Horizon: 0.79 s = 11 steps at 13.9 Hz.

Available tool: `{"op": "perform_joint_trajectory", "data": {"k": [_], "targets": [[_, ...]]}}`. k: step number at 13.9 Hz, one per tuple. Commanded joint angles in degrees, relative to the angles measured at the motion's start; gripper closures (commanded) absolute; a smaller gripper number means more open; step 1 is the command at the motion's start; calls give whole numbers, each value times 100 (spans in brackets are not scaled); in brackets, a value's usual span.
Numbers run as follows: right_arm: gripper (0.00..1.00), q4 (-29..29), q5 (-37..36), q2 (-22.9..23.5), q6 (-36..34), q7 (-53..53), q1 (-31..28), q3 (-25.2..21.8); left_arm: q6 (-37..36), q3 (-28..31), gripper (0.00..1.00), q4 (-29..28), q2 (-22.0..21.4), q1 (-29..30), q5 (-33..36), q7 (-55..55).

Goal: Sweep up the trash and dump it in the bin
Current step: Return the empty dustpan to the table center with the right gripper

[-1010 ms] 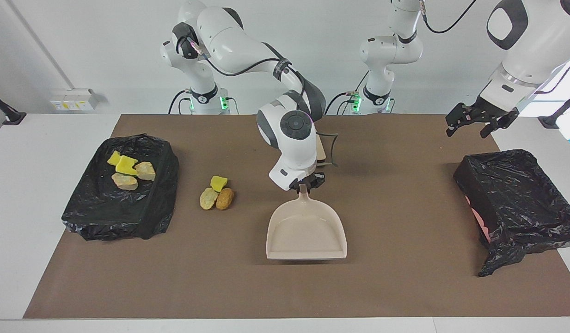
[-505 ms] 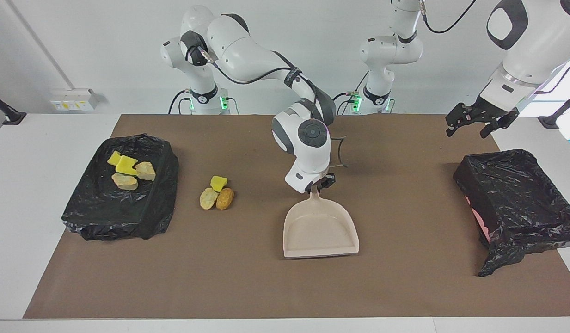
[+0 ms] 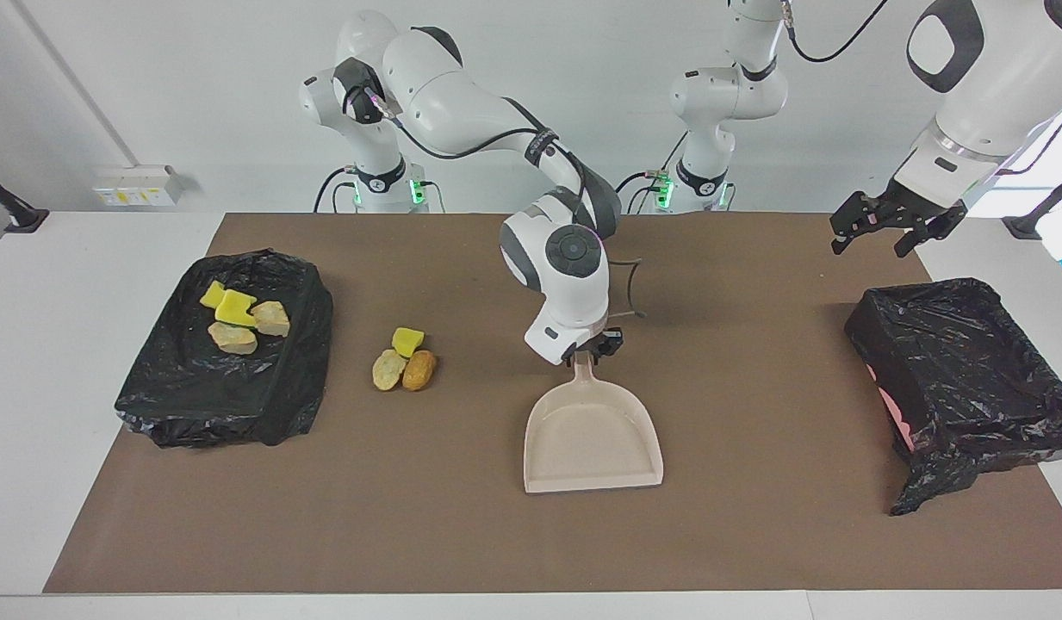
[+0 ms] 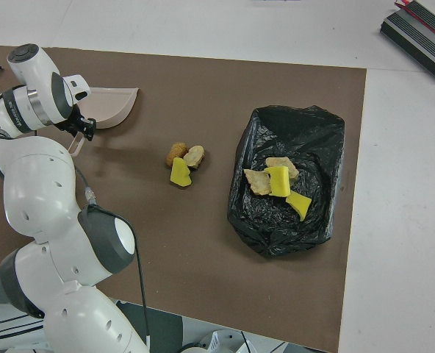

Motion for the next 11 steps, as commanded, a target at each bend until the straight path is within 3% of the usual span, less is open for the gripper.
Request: {"op": "perform_joint_trajectory", "data": {"k": [1, 7, 11], "targets": [[0, -129, 154, -285, -41, -132, -30, 50, -36, -4, 0, 10, -15, 15, 98, 64], [0, -542, 57, -1173, -1201, -237, -74, 50, -36, -4, 0, 10, -15, 15, 98, 64], [0, -1866, 171, -2507, -1281, -290, 13, 85, -36, -4, 0, 10, -15, 15, 98, 64]]}}
